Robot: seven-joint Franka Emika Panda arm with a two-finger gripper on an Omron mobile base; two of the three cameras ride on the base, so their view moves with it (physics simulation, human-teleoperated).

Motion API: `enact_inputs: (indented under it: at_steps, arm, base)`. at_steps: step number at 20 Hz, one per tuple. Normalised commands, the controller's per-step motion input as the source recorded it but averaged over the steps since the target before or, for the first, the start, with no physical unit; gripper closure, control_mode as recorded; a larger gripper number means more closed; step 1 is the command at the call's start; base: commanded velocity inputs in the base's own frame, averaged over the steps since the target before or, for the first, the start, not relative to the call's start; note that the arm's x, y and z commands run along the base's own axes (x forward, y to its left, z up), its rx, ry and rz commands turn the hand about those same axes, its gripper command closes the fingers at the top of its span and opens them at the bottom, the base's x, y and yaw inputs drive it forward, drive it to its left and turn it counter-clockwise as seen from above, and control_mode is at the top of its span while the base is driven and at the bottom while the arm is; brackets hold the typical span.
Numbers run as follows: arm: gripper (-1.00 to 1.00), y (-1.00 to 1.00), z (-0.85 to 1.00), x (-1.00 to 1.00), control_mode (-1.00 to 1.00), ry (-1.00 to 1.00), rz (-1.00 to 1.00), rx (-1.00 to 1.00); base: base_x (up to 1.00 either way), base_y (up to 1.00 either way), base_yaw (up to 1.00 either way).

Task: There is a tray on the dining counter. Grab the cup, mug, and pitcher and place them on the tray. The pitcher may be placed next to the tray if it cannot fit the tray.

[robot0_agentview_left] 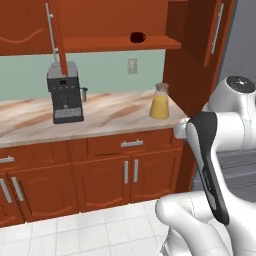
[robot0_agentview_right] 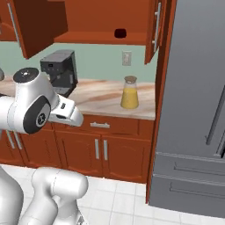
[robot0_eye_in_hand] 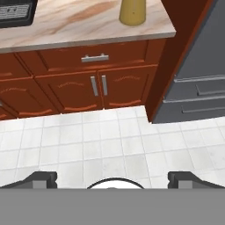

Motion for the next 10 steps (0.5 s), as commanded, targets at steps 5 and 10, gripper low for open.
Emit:
enact_inputs:
  at_steps: [5,10]
  arm:
    - [-1.00,0.00,0.00,0.00,1.00,0.00,0.00,0.00]
    - [-1.00,0.00,0.00,0.00,1.00,0.00,0.00,0.00]
  base:
    - [0.56,-0.23,0.00]
    - [0.64,-0.01,-0.01]
